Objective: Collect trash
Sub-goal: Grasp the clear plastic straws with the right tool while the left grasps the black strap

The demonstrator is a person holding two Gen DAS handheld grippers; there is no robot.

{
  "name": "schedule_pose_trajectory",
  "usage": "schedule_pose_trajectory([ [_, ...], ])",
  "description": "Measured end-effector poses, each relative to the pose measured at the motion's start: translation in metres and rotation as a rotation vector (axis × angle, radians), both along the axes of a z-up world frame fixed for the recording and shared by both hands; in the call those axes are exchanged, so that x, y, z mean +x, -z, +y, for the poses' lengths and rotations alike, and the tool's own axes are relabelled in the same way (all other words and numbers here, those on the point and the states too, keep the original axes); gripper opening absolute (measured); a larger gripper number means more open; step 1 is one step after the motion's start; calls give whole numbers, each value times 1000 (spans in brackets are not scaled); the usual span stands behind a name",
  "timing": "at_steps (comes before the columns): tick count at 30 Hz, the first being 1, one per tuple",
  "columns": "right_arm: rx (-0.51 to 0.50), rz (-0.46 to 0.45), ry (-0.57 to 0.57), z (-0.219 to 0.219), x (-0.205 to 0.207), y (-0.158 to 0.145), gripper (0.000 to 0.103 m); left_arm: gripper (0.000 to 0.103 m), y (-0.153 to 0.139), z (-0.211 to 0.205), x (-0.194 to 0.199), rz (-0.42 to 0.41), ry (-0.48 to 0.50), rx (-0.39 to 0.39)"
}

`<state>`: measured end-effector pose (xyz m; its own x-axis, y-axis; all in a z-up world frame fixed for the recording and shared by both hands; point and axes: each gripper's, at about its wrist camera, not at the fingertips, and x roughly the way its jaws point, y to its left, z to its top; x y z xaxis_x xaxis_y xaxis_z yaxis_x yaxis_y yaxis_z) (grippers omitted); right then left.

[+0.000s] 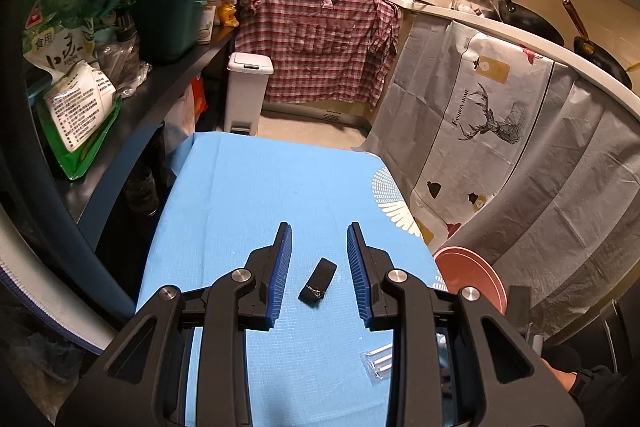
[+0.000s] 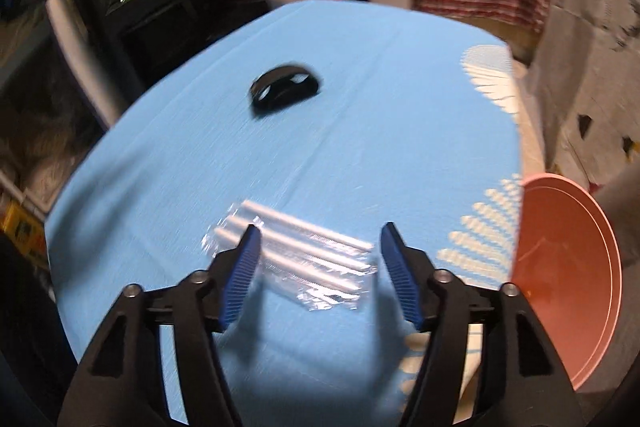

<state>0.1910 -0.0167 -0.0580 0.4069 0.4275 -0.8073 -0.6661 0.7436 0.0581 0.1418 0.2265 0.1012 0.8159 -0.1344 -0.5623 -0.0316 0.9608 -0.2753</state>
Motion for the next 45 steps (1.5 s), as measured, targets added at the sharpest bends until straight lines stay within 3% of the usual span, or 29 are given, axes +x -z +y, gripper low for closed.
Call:
schedule_pose_trajectory([
  [6,-95,-2,-82,15,-9,16,71,29,1,-1,-1,4,3,1],
  [14,-129,-33,-115,22,-13,16,67,29,10,-5,4,31,2,15],
  [17,-138,-47,-136,25,-17,15,58,29,15,-6,8,46,-2,23],
  [25,-122,-46,-188,22,-23,12,22,29,33,-14,30,98,-2,41],
  [29,-104,-46,-163,16,-17,8,10,29,45,-21,40,115,11,55],
  [40,-41,-37,67,-17,24,-3,7,29,103,-45,84,213,64,87],
  [45,-27,-25,93,-24,32,-2,7,43,130,-55,101,276,90,123],
])
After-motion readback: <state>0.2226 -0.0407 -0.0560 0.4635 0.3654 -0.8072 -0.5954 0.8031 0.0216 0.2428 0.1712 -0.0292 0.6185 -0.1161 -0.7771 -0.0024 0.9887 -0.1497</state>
